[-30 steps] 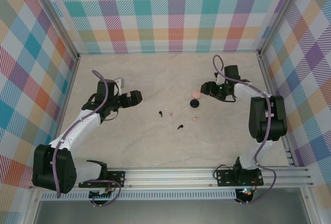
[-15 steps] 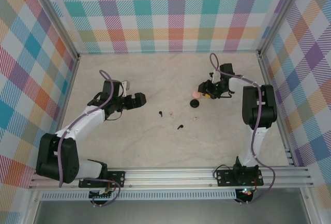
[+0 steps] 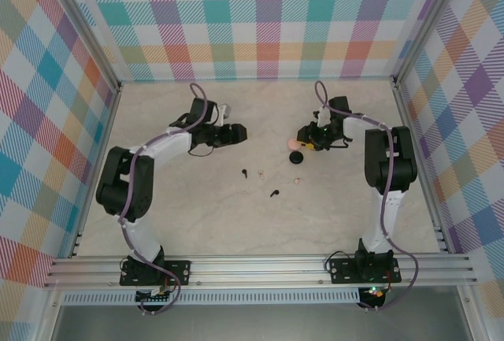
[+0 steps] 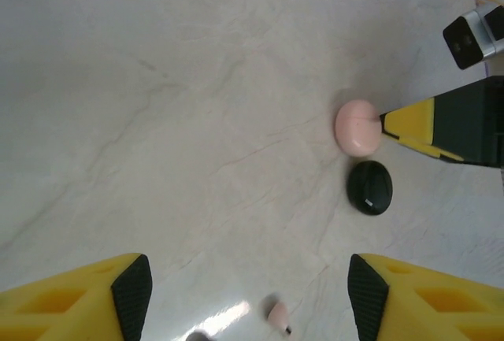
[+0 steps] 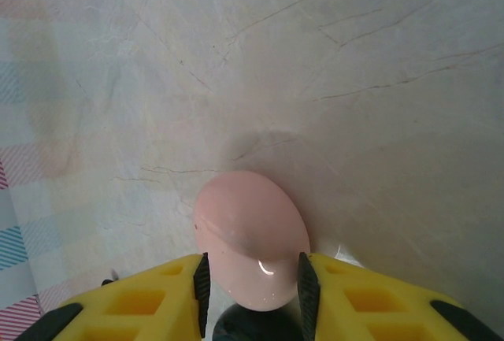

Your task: Insert wireless bluetooth earbuds into charging case

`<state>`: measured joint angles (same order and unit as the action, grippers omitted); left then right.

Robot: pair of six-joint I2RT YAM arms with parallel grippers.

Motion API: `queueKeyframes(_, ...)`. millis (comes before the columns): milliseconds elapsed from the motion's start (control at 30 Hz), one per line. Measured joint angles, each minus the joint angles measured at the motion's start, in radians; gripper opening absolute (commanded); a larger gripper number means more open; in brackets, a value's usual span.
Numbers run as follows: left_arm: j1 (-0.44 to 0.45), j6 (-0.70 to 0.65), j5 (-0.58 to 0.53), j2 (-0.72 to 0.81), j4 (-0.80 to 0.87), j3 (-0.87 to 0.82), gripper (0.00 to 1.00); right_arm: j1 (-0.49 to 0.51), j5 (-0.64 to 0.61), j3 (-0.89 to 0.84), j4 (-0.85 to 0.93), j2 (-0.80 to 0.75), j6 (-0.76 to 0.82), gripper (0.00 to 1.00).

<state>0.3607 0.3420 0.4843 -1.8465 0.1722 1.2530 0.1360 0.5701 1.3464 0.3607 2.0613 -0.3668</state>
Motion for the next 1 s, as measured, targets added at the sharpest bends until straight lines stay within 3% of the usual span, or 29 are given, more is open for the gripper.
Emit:
queueKeyframes(333, 0.049, 0.055, 0.058, -0.240, -0.018, 0.205, 0.56, 0.036, 0.008, 0.044, 0.003, 0.041, -0.022, 0.35)
queueKeyframes(1000, 0.114, 0.145, 0.084, -0.375, -0.020, 0.305, 0.53, 0.101, -0.013, 0.153, 0.070, 0.091, -0.035, 0.32)
